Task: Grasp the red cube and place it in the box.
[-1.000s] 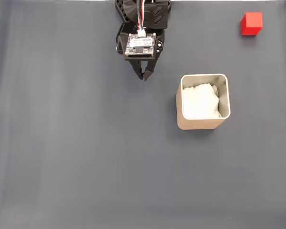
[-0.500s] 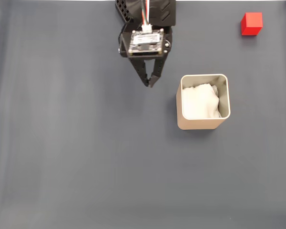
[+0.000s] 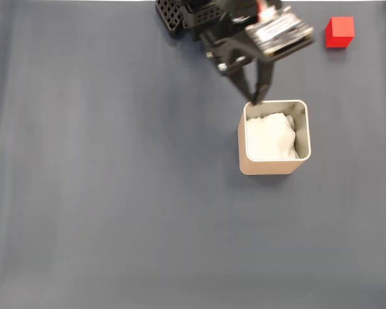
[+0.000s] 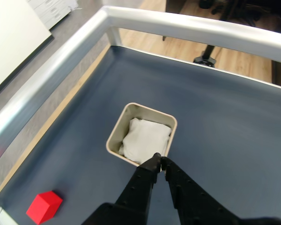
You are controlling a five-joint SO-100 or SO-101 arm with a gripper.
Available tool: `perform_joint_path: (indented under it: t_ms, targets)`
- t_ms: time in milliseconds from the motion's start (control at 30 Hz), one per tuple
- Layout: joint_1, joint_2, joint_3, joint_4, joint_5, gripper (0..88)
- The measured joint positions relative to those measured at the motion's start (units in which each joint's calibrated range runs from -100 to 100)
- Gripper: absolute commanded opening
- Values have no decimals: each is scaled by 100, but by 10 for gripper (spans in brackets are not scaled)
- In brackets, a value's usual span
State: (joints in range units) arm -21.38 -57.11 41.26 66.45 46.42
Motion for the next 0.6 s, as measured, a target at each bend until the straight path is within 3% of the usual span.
perform_joint_path:
  t_ms: [600]
  targets:
    - [-2435, 143, -474, 877, 371, 2]
